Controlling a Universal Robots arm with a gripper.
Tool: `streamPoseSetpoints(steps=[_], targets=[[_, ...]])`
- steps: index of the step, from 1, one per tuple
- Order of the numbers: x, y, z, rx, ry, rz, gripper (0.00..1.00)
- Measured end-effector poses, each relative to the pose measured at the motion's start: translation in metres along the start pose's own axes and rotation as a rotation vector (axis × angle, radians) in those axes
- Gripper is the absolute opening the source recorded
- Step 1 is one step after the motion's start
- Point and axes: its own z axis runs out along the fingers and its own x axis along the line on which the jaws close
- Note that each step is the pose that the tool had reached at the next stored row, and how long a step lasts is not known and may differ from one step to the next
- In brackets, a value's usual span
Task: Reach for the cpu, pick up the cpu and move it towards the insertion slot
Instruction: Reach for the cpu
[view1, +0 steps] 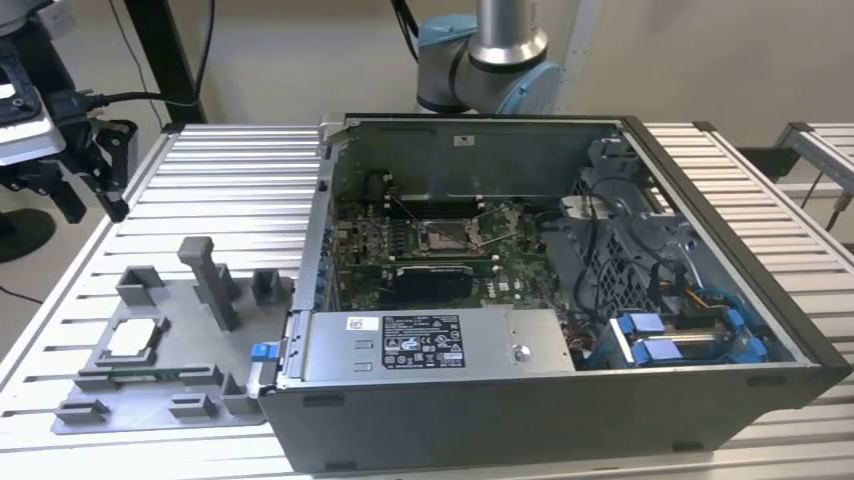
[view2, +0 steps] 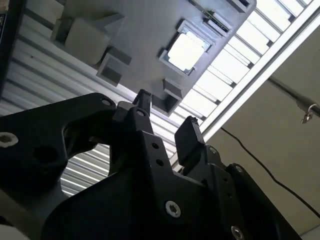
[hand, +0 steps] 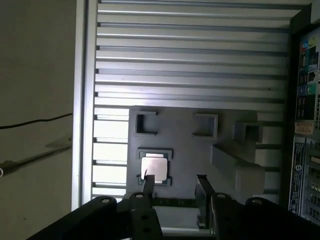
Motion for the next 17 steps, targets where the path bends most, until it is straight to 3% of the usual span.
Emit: streamPoseSetpoints(steps=[11, 17], targets=[[0.0003, 0.0000, 0.0002, -0.0001, -0.0002, 0.000, 1.00], [0.0024, -0.0001, 0.0037, 0.0000, 0.0000, 0.000, 1.00]])
